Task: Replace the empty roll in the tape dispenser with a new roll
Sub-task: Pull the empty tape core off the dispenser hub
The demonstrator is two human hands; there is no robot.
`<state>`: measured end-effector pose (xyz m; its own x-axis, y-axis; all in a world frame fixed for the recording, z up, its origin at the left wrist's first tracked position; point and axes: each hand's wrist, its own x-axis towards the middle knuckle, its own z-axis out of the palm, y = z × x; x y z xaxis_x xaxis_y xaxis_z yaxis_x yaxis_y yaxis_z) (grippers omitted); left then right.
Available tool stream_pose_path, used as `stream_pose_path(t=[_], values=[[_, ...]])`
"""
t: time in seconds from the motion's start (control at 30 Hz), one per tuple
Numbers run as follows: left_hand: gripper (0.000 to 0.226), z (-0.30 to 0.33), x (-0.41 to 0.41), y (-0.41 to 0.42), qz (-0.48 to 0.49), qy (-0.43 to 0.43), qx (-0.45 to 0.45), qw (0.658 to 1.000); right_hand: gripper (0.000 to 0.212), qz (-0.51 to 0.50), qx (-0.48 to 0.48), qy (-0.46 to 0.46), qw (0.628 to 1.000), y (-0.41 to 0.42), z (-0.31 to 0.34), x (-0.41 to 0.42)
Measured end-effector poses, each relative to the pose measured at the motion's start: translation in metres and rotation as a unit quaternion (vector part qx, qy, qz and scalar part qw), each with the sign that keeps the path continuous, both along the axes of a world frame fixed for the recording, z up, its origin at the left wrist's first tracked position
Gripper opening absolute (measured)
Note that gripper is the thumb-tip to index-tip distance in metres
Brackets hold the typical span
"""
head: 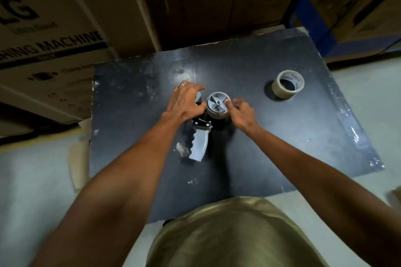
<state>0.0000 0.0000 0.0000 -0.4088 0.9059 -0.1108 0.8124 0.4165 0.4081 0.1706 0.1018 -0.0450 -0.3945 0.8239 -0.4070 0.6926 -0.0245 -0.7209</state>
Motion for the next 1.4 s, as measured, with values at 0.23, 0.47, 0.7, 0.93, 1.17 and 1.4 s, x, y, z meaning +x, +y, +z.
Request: stream_pose_path(t=[0.23, 0.47, 0.7, 0.93, 1.17, 1.4], values=[[0.081, -0.015, -0.007, 0.016, -0.070, 0.010, -0.046, 0.996, 0.022, -0.008, -0.015, 0.014, 1.000, 0.005, -0.006, -0.011], [0.101, -0.031, -0.010, 0.032, -0.098, -0.009, -0.080, 0.992, 0.046, -0.018, -0.077, 0.028, 0.997, 0.034, -0.023, -0.022], [0.094, -0.041, -0.019, 0.043, -0.085, 0.004, -0.084, 0.993, 0.013, -0.023, -0.073, 0.019, 0.997, 0.047, -0.015, -0.031], [0.080, -0.050, -0.008, 0.041, -0.048, -0.026, -0.031, 0.998, 0.045, -0.015, -0.133, -0.010, 0.991, 0.066, -0.050, -0.031], [0.093, -0.058, -0.010, 0.040, 0.012, -0.055, -0.029, 0.998, 0.032, -0.061, -0.099, -0.028, 0.993, 0.055, -0.034, -0.039], [0.089, -0.051, -0.009, 0.038, 0.019, -0.089, 0.010, 0.996, 0.031, -0.068, -0.032, -0.021, 0.997, 0.044, -0.021, -0.041]])
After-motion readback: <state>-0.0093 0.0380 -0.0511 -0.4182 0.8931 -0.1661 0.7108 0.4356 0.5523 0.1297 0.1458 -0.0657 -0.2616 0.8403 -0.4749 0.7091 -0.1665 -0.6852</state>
